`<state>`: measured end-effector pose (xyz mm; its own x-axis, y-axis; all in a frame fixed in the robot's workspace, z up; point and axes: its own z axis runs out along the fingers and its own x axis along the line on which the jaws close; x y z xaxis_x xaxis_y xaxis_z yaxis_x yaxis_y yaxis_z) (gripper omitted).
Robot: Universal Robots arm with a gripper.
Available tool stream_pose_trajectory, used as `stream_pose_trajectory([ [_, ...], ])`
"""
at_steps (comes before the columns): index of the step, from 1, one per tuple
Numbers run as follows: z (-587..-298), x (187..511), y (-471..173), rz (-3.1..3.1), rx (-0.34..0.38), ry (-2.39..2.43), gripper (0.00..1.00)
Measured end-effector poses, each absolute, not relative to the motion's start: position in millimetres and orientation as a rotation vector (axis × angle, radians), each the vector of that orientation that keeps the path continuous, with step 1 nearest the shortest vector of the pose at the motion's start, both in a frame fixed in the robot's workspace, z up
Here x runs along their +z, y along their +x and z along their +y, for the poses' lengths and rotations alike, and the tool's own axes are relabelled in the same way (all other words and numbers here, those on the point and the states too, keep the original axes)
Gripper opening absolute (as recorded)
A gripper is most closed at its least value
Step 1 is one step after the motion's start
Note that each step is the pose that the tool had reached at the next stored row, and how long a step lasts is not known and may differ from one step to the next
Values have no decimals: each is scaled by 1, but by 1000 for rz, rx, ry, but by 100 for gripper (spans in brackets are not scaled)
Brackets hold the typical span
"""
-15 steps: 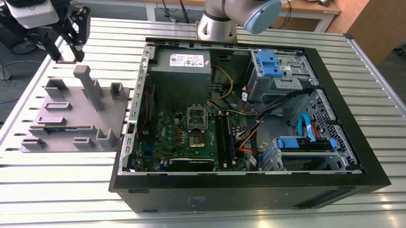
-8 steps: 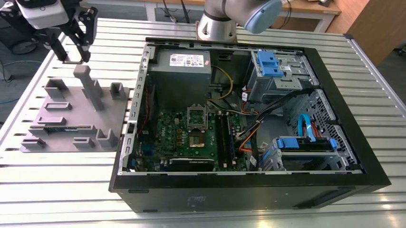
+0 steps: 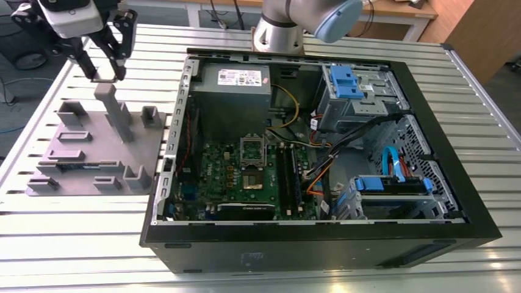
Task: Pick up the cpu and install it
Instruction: 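Pick up the cpu and move it towards the insertion slot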
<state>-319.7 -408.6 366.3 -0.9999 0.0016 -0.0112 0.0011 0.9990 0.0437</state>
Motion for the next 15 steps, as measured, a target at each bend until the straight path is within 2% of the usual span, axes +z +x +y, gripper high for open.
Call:
stream_pose_trajectory([
  [15, -409, 366, -295, 3130, 68, 2, 47],
])
